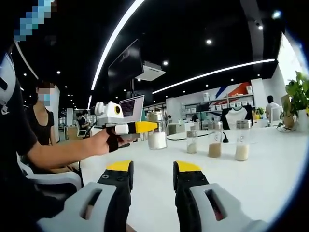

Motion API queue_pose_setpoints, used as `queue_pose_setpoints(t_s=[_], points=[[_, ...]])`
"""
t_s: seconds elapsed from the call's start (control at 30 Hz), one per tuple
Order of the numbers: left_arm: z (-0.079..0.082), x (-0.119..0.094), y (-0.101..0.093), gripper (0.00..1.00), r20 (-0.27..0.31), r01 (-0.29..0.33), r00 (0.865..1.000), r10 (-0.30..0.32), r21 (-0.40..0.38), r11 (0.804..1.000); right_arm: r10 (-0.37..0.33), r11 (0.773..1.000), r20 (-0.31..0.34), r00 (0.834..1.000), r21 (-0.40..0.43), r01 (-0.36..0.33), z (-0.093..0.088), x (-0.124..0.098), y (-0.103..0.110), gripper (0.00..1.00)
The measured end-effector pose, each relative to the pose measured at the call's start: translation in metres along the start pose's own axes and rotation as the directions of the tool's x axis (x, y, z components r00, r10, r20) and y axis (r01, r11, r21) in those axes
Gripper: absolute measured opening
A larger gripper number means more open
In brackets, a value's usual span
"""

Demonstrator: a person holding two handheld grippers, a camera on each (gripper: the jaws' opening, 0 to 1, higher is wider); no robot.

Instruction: Rotate the seasoning bottle until the label or dispensing opening points toward the visible target arrow and the bottle remains upright within the marked orientation range

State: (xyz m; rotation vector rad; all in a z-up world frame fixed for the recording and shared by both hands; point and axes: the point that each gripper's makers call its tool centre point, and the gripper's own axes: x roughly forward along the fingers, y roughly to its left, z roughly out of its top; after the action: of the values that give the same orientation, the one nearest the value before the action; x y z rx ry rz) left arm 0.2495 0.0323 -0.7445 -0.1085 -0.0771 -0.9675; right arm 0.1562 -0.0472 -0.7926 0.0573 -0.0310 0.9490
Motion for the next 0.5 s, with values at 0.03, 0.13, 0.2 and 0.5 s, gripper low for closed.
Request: queue_pose_setpoints(t_s=[0.03,0.13,0.2,0.5], points=[[0.001,0.000,-0.004,0.33,0.002,0.009,1.000,-0.009,-0.002,1.000,-0.005,1.000,0.007,1.000,0.000,0.005,0.000,0.000,0.000,0.29],[0.002,0.000,-0.016,0.33,0.000,0.041,0.999,-0.041,0.000,0.999,-0.040,0.998,-0.011,0.999,-0.040,0.040,-0.003,0.000,-0.003,0.26],[0.001,-0.001,-0.025,0.33,-0.002,0.066,0.998,-0.066,0.004,0.998,-0.052,0.998,-0.012,0.999,-0.027,0.052,-0.005,0.001,-0.005,0.27],[-0.008,0.001,-0.053,0.33,-0.024,0.146,0.989,-0.146,0.001,0.989,-0.022,1.000,-0.068,0.997,0.000,0.022,-0.014,0.007,0.001,0.20]])
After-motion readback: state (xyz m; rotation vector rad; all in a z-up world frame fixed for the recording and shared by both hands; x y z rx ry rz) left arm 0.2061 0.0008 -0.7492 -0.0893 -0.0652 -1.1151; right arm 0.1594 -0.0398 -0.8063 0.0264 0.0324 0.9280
